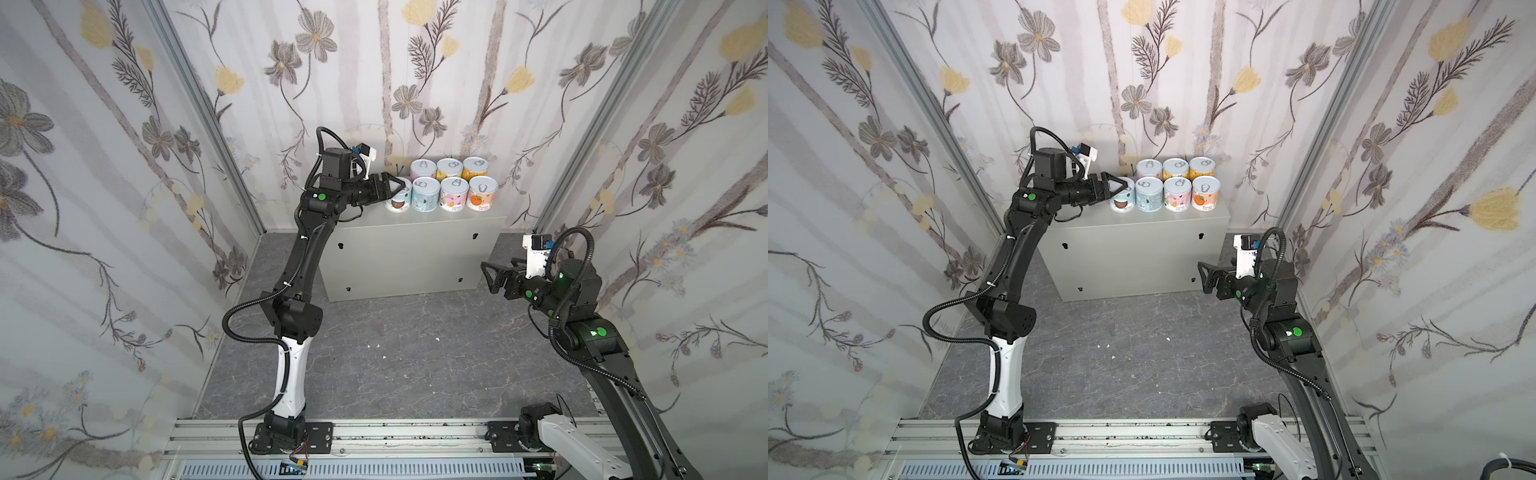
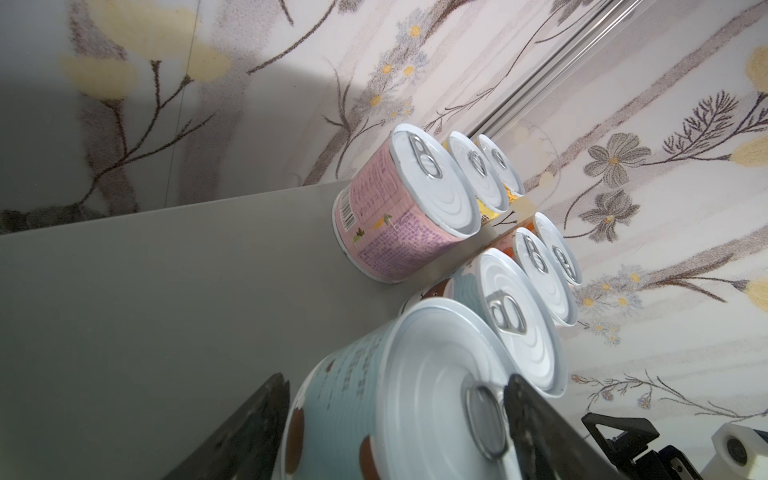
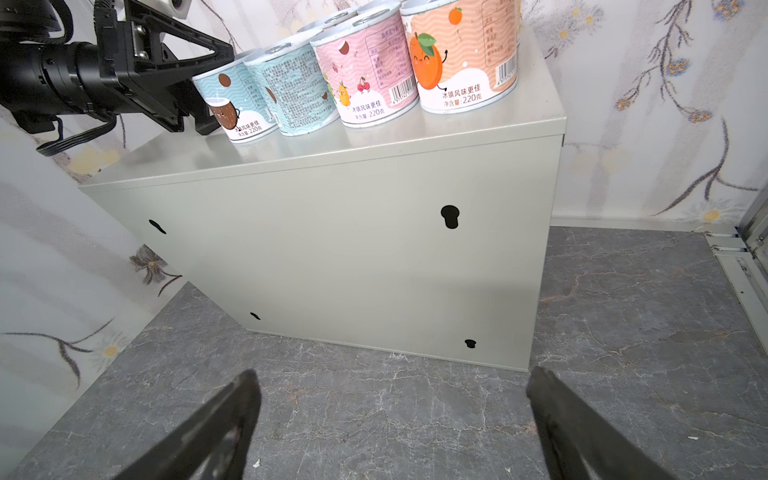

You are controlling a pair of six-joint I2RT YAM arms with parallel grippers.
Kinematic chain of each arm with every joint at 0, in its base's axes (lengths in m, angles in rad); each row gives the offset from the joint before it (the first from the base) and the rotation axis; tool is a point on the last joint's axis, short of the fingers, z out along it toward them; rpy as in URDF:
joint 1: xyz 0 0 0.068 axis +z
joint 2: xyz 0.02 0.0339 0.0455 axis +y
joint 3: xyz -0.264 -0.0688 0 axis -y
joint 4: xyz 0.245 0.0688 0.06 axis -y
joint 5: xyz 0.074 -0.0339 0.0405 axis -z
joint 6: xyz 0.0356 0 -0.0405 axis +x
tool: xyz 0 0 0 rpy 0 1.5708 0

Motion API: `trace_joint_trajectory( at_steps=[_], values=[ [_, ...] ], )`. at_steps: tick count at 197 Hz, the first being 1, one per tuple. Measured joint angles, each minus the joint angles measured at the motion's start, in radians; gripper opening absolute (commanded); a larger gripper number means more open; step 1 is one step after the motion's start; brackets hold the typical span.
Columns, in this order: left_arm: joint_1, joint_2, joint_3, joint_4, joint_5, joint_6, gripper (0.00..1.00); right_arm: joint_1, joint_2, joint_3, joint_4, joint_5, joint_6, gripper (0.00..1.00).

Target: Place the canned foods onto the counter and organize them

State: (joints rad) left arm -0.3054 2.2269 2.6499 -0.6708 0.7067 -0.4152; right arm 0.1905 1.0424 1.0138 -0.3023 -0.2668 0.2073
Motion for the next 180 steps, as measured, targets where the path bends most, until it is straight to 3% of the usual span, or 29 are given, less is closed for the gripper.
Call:
trace_joint_trajectory(
  at_steps=[79,110,180],
  values=[
    [0.001,-0.001,0.0,-0.001,0.0,0.0,0.82,0.0,0.003,0.0,0.002,0.0,0.0,1.0],
    [0.002,-0.004,-0.001,0.004,-0.004,0.001,1.0,0.0,0.004,0.0,0.005,-0.008,0.0,1.0],
    [0.008,-0.062,-0.005,0.008,-0.01,-0.008,1.0,0.0,0.011,0.0,0.01,-0.026,-0.004,1.0]
  ],
)
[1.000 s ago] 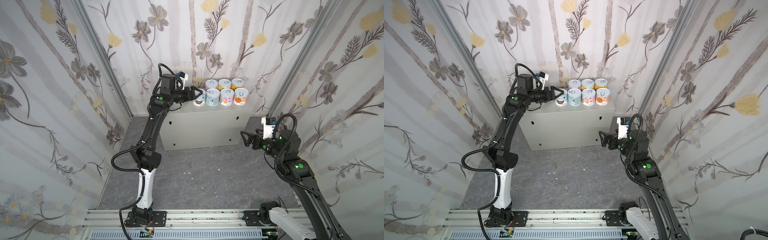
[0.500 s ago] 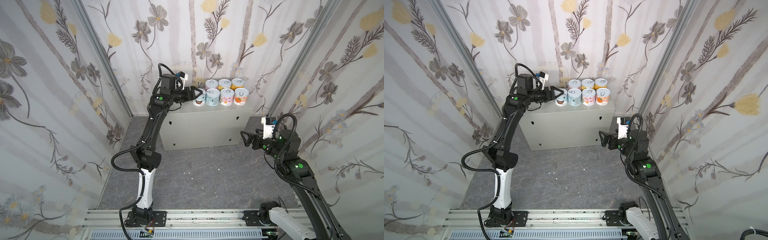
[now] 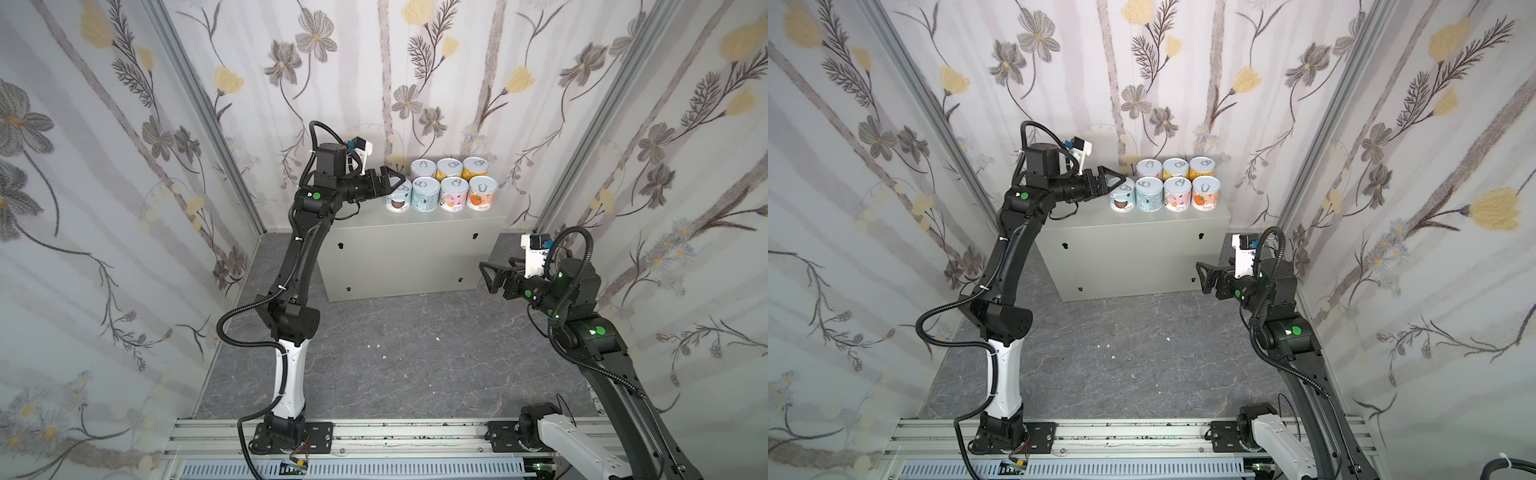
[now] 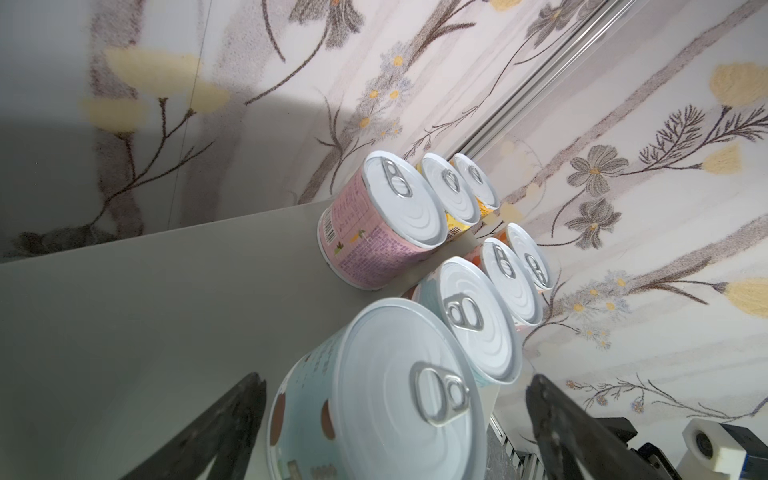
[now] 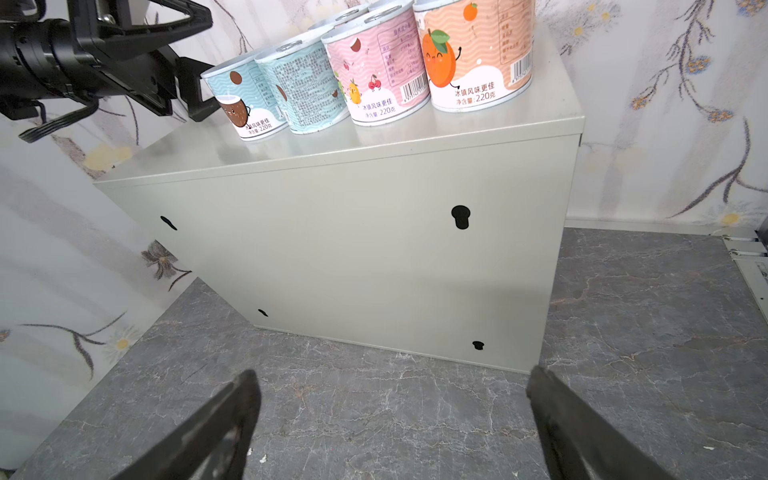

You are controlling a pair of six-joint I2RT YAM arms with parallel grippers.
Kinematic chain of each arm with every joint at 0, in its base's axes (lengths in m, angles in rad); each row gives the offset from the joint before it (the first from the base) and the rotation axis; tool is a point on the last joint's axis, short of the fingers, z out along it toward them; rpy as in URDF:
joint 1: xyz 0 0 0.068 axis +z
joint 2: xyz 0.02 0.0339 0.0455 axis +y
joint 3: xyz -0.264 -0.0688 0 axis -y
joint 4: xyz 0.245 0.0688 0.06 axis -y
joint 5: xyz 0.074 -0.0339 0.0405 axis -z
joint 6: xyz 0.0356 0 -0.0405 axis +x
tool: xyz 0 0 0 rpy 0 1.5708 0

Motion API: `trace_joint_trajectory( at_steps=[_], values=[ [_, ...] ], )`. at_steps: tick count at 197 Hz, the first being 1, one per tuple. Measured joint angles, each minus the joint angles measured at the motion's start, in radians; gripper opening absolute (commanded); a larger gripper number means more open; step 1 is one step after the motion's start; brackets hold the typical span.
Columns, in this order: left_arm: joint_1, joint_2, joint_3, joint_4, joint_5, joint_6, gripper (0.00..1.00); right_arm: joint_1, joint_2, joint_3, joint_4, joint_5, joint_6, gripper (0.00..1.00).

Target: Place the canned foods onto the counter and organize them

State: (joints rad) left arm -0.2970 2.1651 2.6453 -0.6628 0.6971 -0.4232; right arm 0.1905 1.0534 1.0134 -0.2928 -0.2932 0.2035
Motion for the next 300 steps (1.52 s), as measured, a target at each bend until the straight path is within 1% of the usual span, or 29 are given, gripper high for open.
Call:
trace_joint_trajectory(
  at_steps=[29,40,53,84,103,124,140,153,166,192,207,227,244,257,280,300],
  values=[
    [0.011,-0.09,-0.058,-0.015,-0.032,0.021,1.0,-0.002,0.037,0.012,0.005,0.01,-0.003,1.0],
    [0.017,-0.152,-0.116,-0.027,-0.068,0.037,1.0,-0.006,0.059,0.024,0.004,0.033,-0.002,1.0],
    [0.029,-0.24,-0.205,-0.039,-0.114,0.063,1.0,-0.024,0.085,0.038,0.002,0.088,0.019,1.0],
    [0.089,-0.48,-0.453,-0.07,-0.327,0.113,1.0,-0.098,0.138,0.047,-0.027,0.24,0.079,1.0],
    [0.126,-0.634,-0.624,-0.083,-0.501,0.147,1.0,-0.145,0.166,0.047,-0.036,0.33,0.108,1.0],
    [0.142,-0.782,-0.787,-0.079,-0.673,0.196,1.0,-0.2,0.209,0.04,-0.046,0.416,0.138,1.0],
    [0.156,-0.886,-0.922,-0.071,-0.819,0.236,1.0,-0.216,0.238,0.016,-0.04,0.498,0.146,1.0],
    [0.171,-0.955,-1.043,-0.045,-0.922,0.269,1.0,-0.217,0.258,-0.022,-0.007,0.536,0.141,1.0],
    [0.175,-1.033,-1.214,0.01,-1.009,0.303,1.0,-0.217,0.279,-0.065,0.05,0.574,0.12,1.0],
    [0.175,-1.226,-1.606,0.166,-1.103,0.362,1.0,-0.219,0.302,-0.188,0.23,0.634,0.039,1.0],
    [0.175,-1.319,-1.782,0.261,-1.154,0.374,1.0,-0.218,0.3,-0.29,0.375,0.637,-0.021,1.0],
    [0.16,-1.358,-1.914,0.332,-1.211,0.353,1.0,-0.217,0.3,-0.414,0.543,0.624,-0.089,1.0],
    [0.132,-1.362,-1.991,0.391,-1.266,0.319,1.0,-0.218,0.303,-0.48,0.684,0.612,-0.122,1.0],
    [0.101,-1.358,-2.06,0.469,-1.319,0.313,1.0,-0.218,0.323,-0.518,0.796,0.594,-0.139,1.0],
    [0.061,-1.327,-2.174,0.603,-1.38,0.319,1.0,-0.219,0.37,-0.576,0.926,0.575,-0.153,1.0],
    [0.038,-1.301,-2.258,0.745,-1.413,0.345,1.0,-0.223,0.379,-0.61,0.986,0.568,-0.16,1.0]
  ],
)
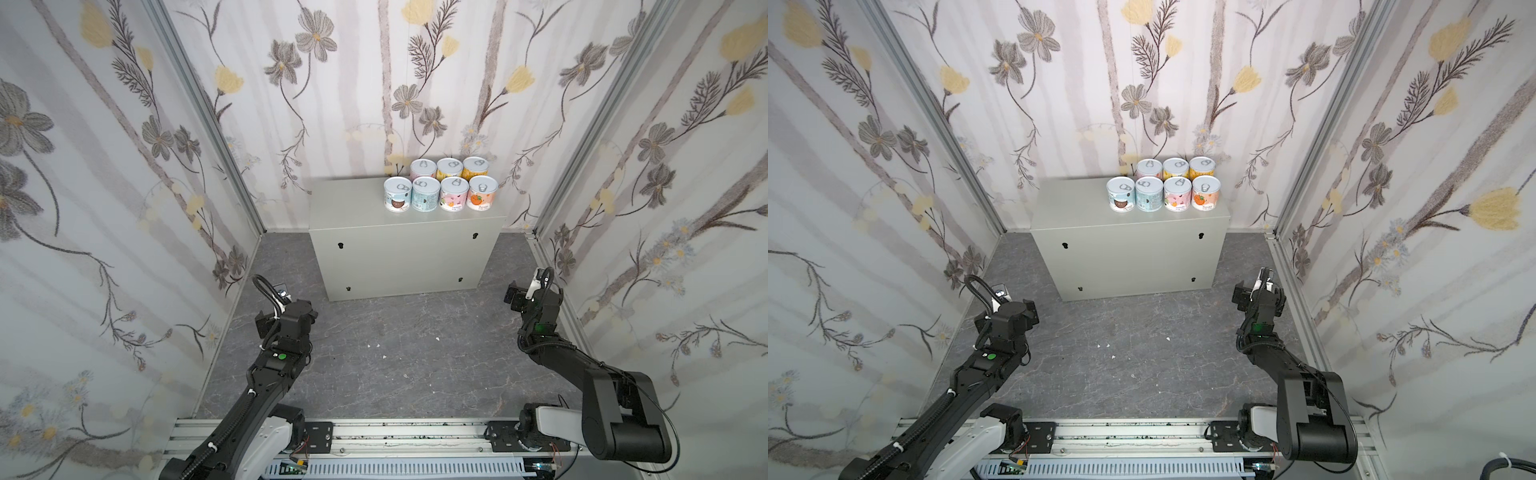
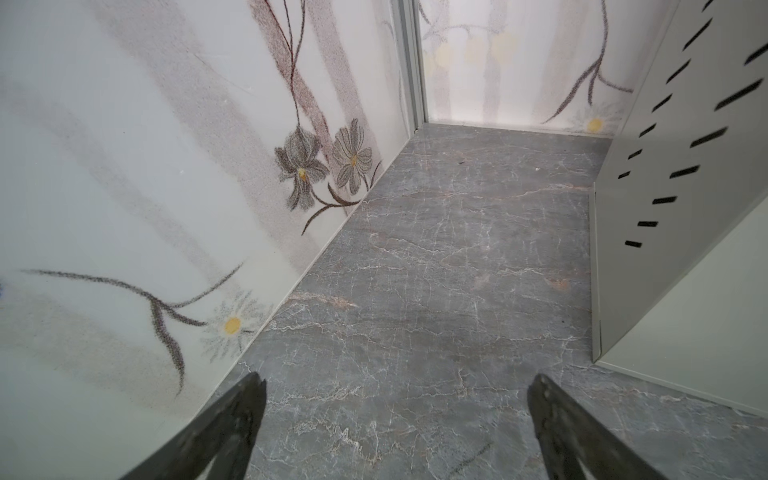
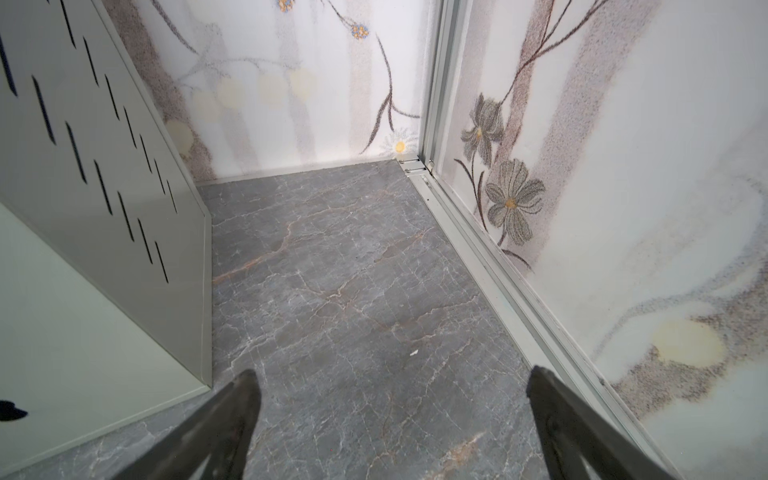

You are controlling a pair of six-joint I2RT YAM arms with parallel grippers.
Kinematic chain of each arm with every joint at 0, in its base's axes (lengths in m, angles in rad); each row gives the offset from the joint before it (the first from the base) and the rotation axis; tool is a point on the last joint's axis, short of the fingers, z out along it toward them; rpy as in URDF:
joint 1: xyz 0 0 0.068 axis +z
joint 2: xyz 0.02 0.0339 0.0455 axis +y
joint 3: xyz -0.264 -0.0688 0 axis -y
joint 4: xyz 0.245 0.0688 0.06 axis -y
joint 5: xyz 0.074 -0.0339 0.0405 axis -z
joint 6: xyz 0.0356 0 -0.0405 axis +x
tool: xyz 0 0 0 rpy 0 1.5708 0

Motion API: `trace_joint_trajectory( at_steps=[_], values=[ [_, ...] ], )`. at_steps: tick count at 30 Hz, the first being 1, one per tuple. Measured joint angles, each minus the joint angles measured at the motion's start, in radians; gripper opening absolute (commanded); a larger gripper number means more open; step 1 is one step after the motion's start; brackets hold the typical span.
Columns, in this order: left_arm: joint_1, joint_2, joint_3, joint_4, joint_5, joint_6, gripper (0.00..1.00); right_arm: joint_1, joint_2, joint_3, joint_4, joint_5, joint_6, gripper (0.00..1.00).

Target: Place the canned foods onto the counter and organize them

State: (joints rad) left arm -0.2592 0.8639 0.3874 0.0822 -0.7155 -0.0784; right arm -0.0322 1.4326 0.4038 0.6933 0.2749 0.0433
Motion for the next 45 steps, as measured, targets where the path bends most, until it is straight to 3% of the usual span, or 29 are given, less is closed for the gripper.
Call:
trace_joint_trajectory(
  at_steps=[11,21,27,37,45],
  values=[
    [-0.006,0.091,-0.279,0.485,0.063,0.043,1.0,0.007,0.028,0.019,0.087,0.039,0.08,1.0],
    [0.035,0.634,-0.129,0.937,0.217,0.17,1.0,0.0,0.094,0.069,0.072,-0.021,0.109,1.0],
    [0.147,0.672,-0.122,1.015,0.278,0.13,1.0,-0.015,0.096,0.068,0.085,-0.109,0.105,1.0],
    [0.18,0.717,-0.039,1.041,0.33,0.105,1.0,0.0,0.01,-0.126,0.288,-0.241,0.049,1.0],
    [0.18,0.717,-0.039,1.042,0.331,0.105,1.0,0.046,0.069,-0.226,0.526,-0.188,0.024,1.0]
  ],
)
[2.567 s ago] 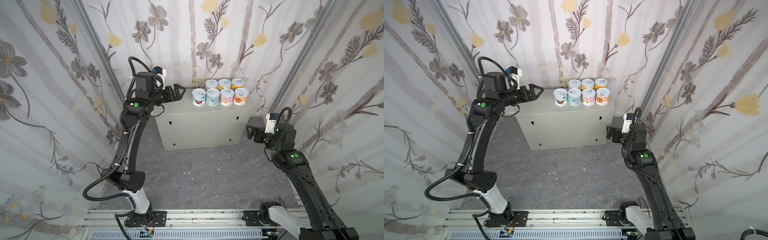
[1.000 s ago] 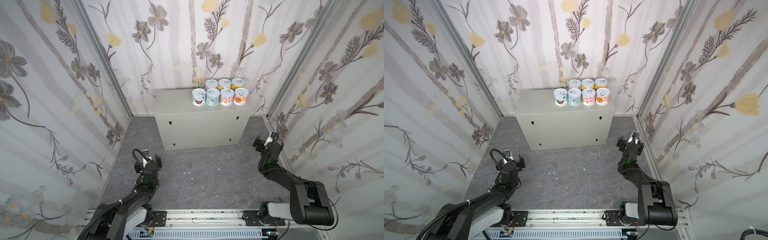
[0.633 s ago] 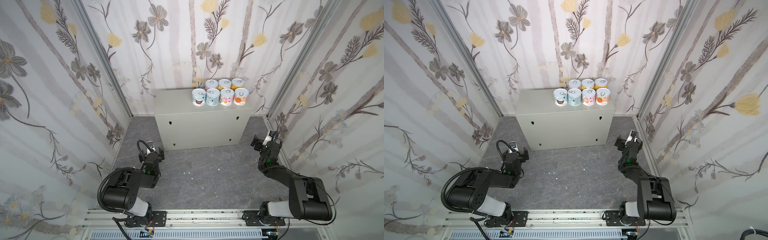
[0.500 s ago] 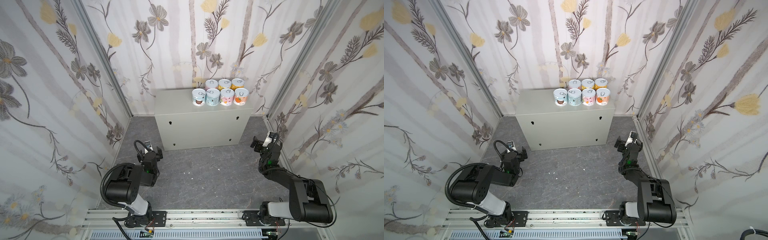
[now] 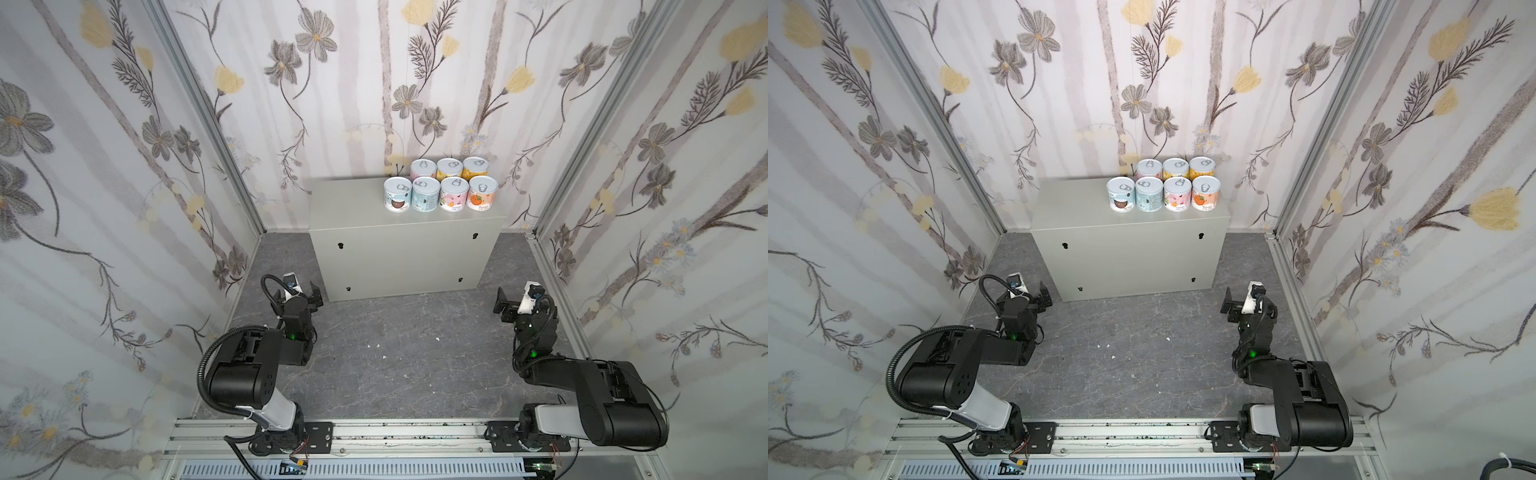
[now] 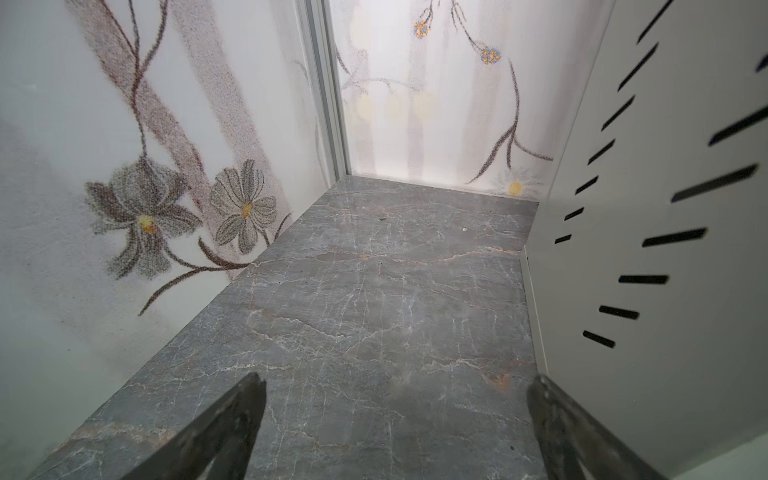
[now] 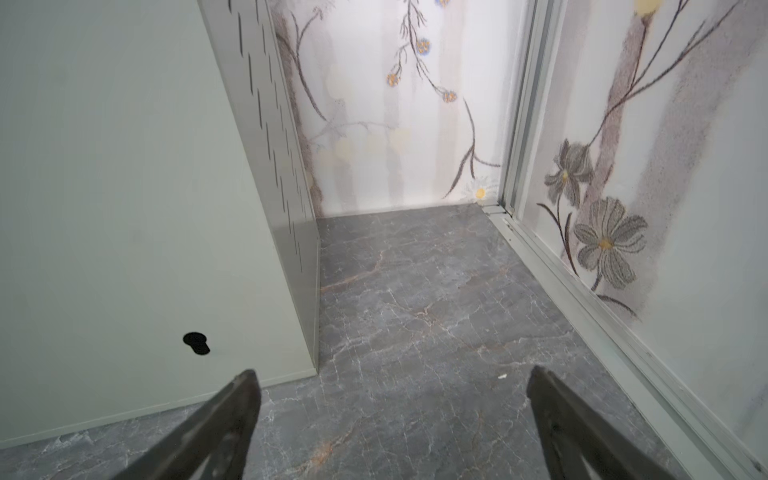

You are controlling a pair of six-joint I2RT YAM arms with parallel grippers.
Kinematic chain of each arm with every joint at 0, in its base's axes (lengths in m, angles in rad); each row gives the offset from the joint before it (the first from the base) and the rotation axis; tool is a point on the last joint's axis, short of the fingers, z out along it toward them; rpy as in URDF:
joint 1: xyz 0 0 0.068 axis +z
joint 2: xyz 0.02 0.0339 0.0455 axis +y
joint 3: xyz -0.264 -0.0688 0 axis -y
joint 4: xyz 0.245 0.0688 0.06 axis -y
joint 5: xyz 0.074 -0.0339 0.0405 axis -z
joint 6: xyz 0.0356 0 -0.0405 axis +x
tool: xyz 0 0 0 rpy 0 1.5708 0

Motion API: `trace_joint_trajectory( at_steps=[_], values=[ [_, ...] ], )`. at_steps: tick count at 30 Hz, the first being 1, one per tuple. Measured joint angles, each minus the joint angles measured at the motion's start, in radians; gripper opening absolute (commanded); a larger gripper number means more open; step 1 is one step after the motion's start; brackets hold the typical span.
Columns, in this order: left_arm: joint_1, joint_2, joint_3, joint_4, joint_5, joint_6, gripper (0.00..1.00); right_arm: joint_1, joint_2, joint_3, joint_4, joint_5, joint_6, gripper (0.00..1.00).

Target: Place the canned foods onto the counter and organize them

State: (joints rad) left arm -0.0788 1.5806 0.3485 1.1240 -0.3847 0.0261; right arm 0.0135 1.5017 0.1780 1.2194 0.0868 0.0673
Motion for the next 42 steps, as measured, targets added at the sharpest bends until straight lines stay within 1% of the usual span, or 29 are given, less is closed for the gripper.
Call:
trace_joint_trajectory(
  at_steps=[5,11,26,28,31,32,37,42],
  values=[
    [0.003,0.0,0.003,0.0,0.001,0.0,1.0,0.001,0.003,0.0,0.062,0.033,-0.005,1.0],
    [0.05,0.0,0.026,0.0,-0.004,0.0,1.0,0.004,0.005,0.0,0.091,0.051,-0.008,1.0],
    [0.05,-0.002,0.026,0.0,0.0,0.0,1.0,0.007,0.005,-0.004,0.093,0.051,-0.013,1.0],
    [0.05,-0.002,0.026,0.0,0.0,0.0,1.0,0.021,0.005,-0.002,0.09,0.035,-0.034,1.0],
    [0.05,-0.003,0.026,0.0,0.0,0.0,1.0,0.037,-0.003,-0.007,0.094,-0.031,-0.067,1.0],
    [0.05,-0.003,0.026,0.0,0.0,0.0,1.0,0.037,0.0,-0.007,0.095,-0.023,-0.068,1.0],
    [0.05,-0.003,0.026,0.0,0.0,0.0,1.0,0.035,0.0,-0.005,0.09,0.107,-0.04,1.0],
    [0.05,-0.003,0.026,0.0,0.0,0.0,1.0,0.038,0.0,-0.005,0.09,0.146,-0.02,1.0]
  ],
)
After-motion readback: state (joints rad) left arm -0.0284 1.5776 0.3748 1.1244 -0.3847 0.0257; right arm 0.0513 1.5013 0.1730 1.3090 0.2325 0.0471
